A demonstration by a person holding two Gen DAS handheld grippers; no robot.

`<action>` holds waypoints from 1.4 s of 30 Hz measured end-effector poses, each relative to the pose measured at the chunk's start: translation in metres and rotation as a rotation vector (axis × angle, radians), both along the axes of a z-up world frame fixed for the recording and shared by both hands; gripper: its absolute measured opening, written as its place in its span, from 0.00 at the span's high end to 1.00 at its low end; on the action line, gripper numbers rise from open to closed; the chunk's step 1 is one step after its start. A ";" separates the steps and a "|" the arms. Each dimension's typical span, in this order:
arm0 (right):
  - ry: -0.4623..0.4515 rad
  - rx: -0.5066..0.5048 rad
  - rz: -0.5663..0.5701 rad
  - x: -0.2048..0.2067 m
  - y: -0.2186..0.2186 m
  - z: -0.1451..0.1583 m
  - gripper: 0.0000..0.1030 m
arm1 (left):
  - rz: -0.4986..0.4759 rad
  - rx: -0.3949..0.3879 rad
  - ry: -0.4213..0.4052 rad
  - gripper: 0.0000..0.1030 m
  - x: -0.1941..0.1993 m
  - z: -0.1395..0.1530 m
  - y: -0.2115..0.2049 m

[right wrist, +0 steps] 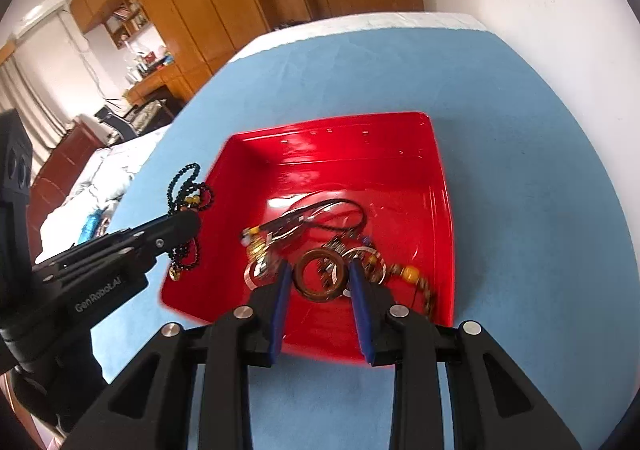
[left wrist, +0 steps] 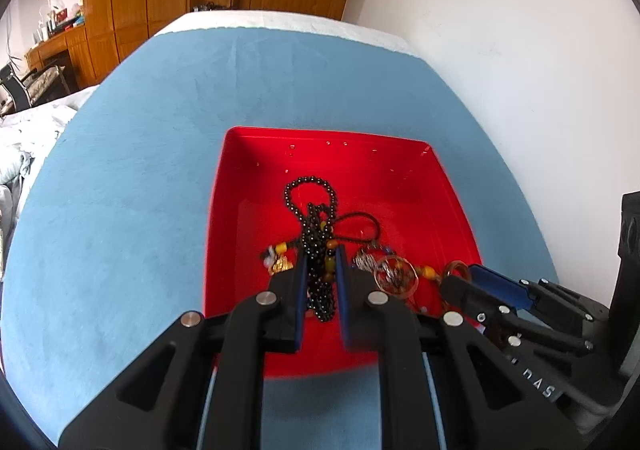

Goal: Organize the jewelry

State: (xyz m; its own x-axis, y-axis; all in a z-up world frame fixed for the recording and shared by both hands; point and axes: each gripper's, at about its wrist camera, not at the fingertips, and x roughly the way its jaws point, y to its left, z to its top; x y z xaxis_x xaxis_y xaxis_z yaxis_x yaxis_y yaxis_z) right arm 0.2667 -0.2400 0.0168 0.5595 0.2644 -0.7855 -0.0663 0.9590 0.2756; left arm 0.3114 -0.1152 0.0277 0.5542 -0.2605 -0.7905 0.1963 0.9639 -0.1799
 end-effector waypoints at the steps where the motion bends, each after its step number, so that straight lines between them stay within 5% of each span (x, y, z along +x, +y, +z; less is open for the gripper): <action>1: 0.008 0.000 -0.002 0.006 -0.001 -0.004 0.72 | 0.002 0.004 0.009 0.89 0.008 -0.004 -0.003; 10: 0.064 -0.017 -0.002 0.046 -0.005 -0.040 0.71 | 0.004 0.027 0.106 0.86 0.049 -0.045 -0.014; 14: 0.041 -0.042 -0.007 0.052 -0.005 -0.044 0.70 | 0.004 0.021 0.117 0.69 0.058 -0.049 -0.013; 23: -0.004 -0.017 -0.017 0.042 -0.015 -0.029 0.69 | 0.015 0.033 0.071 0.54 0.043 -0.031 -0.008; 25: -0.017 -0.022 -0.020 0.037 -0.015 -0.024 0.65 | 0.017 0.032 0.048 0.40 0.037 -0.023 -0.005; 30: -0.026 -0.032 -0.017 0.021 -0.016 -0.013 0.55 | 0.021 0.050 0.019 0.26 0.018 -0.008 0.003; 33: -0.023 -0.038 -0.019 0.012 -0.017 -0.009 0.51 | 0.032 0.067 0.008 0.22 0.005 -0.002 0.010; 39: -0.048 -0.059 -0.020 -0.011 -0.017 0.002 0.27 | 0.064 0.091 -0.025 0.12 -0.021 0.008 0.028; 42: -0.058 -0.056 -0.013 -0.020 -0.019 0.006 0.24 | 0.071 0.098 -0.029 0.10 -0.032 0.011 0.036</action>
State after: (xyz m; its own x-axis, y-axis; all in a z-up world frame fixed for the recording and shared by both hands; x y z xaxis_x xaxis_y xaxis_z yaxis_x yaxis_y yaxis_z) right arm 0.2467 -0.2588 0.0226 0.6073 0.2133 -0.7653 -0.0682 0.9737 0.2172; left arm 0.2793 -0.0796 0.0390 0.5913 -0.1417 -0.7939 0.1308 0.9883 -0.0790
